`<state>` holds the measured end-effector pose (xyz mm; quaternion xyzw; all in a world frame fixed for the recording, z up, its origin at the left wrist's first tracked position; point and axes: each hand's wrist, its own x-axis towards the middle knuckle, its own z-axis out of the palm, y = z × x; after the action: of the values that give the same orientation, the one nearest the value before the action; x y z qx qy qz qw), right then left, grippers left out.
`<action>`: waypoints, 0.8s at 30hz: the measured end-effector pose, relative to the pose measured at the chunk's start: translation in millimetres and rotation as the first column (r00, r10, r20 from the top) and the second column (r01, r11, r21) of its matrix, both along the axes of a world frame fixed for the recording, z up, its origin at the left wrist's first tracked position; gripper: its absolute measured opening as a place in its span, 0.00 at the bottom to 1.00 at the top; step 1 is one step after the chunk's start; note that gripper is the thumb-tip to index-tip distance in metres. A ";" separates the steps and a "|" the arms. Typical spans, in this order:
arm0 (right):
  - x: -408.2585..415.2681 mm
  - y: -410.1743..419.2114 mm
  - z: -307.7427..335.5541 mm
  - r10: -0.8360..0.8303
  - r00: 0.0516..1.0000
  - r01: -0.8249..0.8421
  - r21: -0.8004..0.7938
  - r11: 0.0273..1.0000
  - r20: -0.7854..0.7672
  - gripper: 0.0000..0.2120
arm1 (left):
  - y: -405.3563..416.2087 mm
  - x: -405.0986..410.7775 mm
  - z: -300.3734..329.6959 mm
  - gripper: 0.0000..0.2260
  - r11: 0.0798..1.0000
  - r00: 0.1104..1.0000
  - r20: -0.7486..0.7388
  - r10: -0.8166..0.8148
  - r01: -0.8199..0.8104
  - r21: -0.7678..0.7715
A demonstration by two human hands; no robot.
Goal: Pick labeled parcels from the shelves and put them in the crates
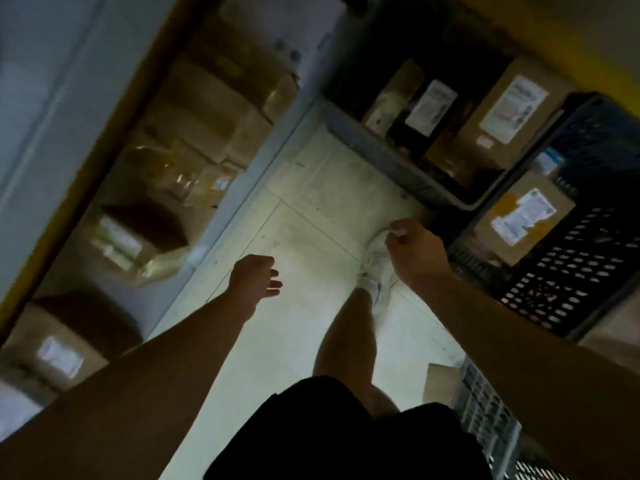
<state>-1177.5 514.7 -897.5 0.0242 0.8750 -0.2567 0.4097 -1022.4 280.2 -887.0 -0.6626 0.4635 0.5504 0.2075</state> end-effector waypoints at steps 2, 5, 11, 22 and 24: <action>37.7 -17.8 13.9 0.061 0.998 -0.061 0.005 0.998 -0.012 0.14 | -7.6 58.3 16.1 0.04 0.996 0.996 -0.017 0.086 -0.086 -0.010; 95.5 -48.3 29.1 0.126 0.992 -0.127 -0.020 0.992 -0.022 0.13 | -15.4 135.0 36.7 0.05 0.984 0.984 -0.028 0.176 -0.176 0.003; 182.8 -140.5 22.5 0.338 0.939 -0.334 -0.059 0.941 0.065 0.16 | -58.7 238.0 37.8 0.06 0.955 0.955 -0.024 0.296 -0.296 -0.028; 267.0 -371.1 -112.8 0.426 0.895 -0.444 -0.379 0.812 -0.136 0.20 | -201.7 281.3 -108.4 0.11 0.824 0.876 -0.277 0.395 -0.471 -0.314; 267.0 -408.9 -141.7 0.394 0.897 -0.442 -0.434 0.785 -0.201 0.21 | -229.5 273.5 -136.3 0.12 0.772 0.854 -0.346 0.387 -0.506 -0.384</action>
<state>-910.5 105.9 -1039.2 -0.2829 0.7891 -0.3643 0.4057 -748.9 50.7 -1023.3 -0.7101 0.4307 0.5355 -0.1534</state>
